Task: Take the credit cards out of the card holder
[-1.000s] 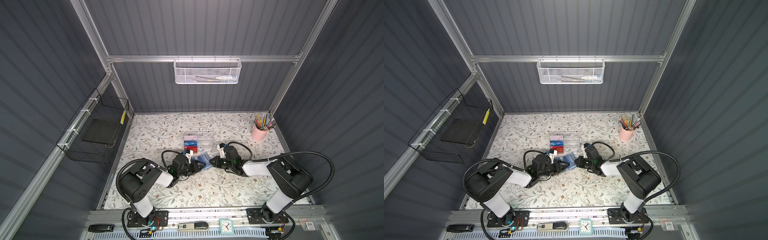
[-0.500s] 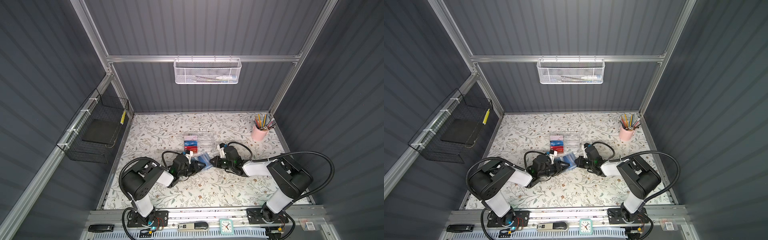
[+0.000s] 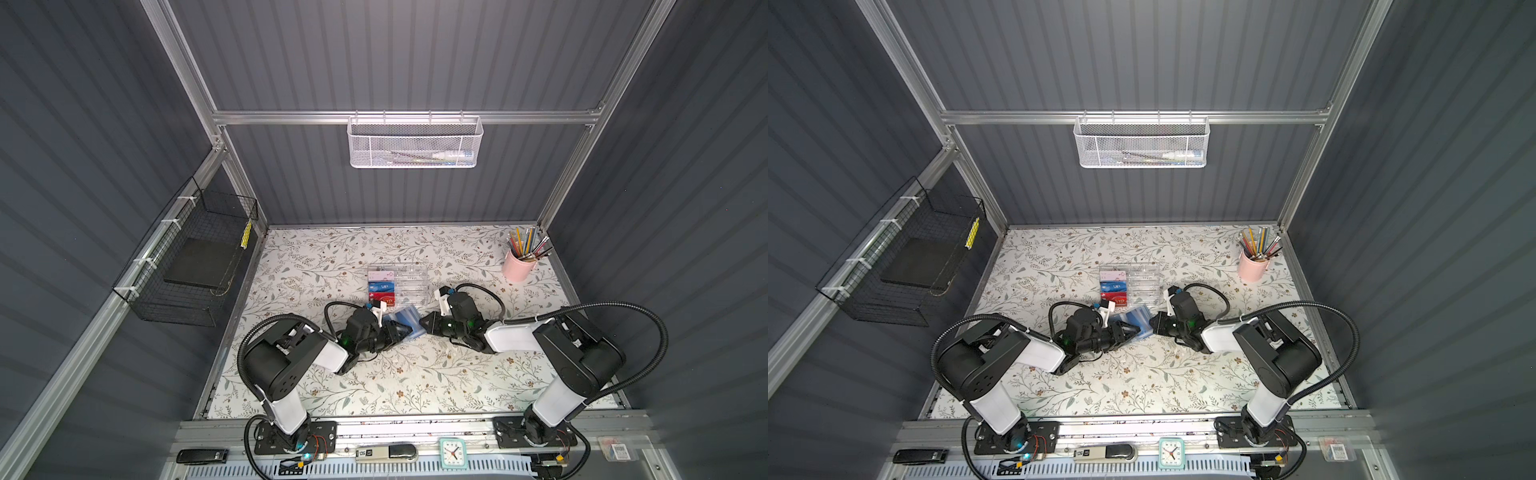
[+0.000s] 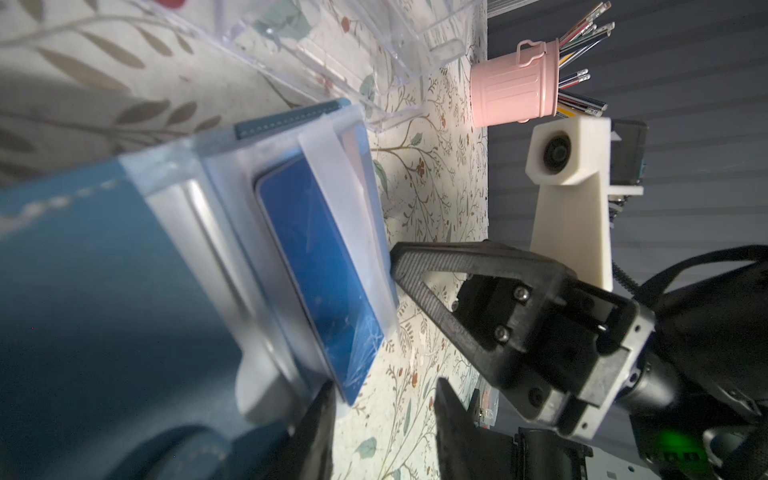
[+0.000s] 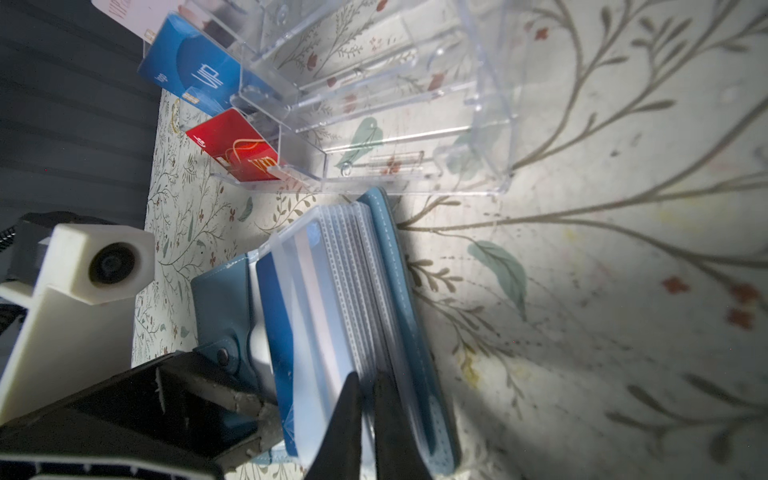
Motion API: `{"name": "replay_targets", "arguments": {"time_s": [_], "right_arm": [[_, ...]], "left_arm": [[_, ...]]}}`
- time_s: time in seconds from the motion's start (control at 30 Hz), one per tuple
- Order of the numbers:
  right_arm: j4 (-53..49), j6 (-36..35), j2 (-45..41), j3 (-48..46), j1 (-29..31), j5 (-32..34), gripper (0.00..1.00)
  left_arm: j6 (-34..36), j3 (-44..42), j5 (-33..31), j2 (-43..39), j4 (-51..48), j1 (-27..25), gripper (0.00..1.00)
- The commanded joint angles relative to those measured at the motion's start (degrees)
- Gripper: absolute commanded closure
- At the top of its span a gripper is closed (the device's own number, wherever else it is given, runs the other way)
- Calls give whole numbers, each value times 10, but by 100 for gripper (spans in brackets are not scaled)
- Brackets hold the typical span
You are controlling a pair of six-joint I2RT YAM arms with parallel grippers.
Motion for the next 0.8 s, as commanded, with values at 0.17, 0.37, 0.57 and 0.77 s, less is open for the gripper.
{"name": "replay_targets", "arguments": {"time_s": [0.17,0.37,0.57,0.77], "right_arm": [[-90,1,32,-24,6,3,89],[-90,0,33,-25,7,3,89],[-80,4,39,-27,9,-1,89],[-72,8,43,-29,13,-2,89]], "left_arm": [[-1,32,-11,-3,-8,-5,60],[-5,37,-19,-5,-7,-5,60],[-9,43,-27,-6,-12,-5,60],[-30,46,-35,12,17,-5,61]]}}
